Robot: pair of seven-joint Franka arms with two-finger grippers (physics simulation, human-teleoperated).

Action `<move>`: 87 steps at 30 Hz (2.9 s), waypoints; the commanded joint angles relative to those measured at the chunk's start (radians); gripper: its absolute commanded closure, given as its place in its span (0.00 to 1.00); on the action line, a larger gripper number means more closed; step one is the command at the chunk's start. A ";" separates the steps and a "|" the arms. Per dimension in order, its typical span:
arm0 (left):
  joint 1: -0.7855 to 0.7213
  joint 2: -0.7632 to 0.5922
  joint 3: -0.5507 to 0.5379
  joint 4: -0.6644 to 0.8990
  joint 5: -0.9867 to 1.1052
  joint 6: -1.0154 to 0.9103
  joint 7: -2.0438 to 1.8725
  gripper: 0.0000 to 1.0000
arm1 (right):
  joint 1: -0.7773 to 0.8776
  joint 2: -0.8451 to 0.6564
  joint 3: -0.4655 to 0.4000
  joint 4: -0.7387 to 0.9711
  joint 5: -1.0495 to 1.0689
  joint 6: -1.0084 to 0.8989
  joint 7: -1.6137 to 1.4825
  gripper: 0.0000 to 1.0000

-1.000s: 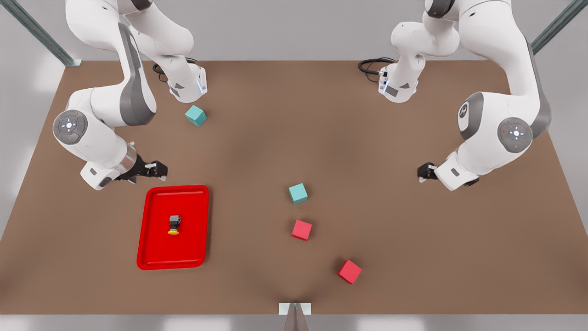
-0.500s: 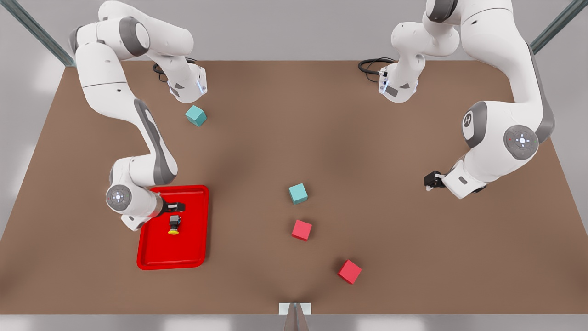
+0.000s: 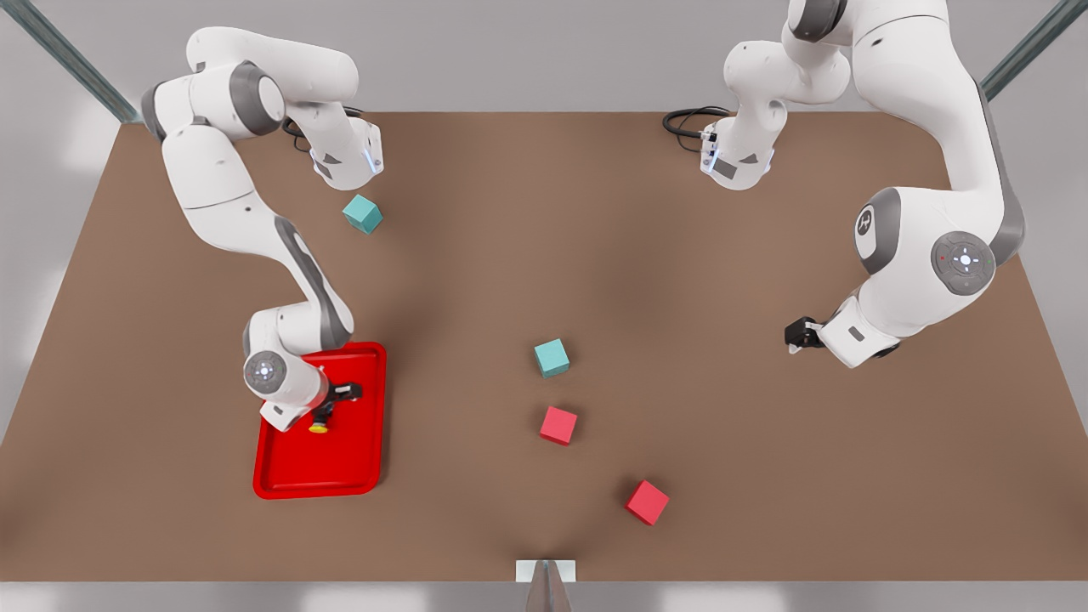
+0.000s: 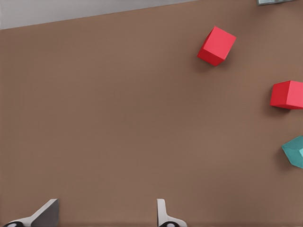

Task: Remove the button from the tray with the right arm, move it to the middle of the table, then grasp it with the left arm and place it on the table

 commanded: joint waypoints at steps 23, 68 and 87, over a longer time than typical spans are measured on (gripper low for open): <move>0.002 0.005 0.000 0.000 0.004 -0.001 0.006 0.00 | -0.040 -0.067 0.005 -0.008 -0.034 0.014 -0.251 0.79; 0.000 0.031 0.000 0.011 0.004 0.019 -0.006 0.00 | 0.730 0.410 0.261 0.960 -0.041 0.066 -0.749 0.79; -0.074 0.060 -0.164 0.167 0.021 -0.175 -1.681 0.00 | 0.393 -0.288 0.166 0.415 -0.043 -0.559 -0.482 0.00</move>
